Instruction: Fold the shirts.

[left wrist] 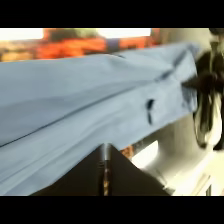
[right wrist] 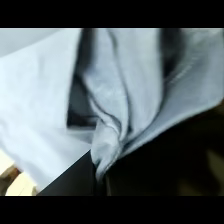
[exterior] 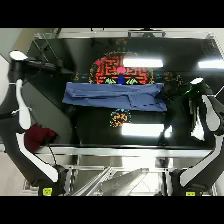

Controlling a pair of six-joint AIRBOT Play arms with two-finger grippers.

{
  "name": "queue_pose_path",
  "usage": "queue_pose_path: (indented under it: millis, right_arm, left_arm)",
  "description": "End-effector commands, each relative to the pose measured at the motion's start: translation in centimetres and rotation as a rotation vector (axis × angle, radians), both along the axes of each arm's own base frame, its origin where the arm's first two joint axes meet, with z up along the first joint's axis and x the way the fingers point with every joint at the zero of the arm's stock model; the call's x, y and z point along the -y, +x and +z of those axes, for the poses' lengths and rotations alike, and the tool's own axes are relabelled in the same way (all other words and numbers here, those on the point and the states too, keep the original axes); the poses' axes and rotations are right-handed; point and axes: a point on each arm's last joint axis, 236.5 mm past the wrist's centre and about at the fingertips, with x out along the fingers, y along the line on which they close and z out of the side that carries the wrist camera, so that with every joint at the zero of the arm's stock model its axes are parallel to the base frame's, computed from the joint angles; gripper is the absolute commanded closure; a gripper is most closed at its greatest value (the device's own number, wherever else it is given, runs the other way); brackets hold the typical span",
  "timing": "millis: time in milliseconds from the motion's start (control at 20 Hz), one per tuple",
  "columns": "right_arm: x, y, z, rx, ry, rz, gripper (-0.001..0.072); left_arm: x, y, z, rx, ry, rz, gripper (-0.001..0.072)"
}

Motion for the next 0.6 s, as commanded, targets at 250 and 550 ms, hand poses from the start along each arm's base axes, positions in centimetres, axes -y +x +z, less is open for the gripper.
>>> queue_pose_path:
  millis: [250,550]
  right_arm:
    - [-2.0,-0.7,18.4,0.208,0.084,0.122,0.0700]
    - [-3.5,-2.8,25.0,0.304,0.143,0.178,0.0700]
  left_arm:
    - [24.1,-3.3,-10.9,-0.065,0.005,-0.184,0.0705]
    - [32.5,-5.4,-15.6,-0.066,0.013,-0.126,0.0705]
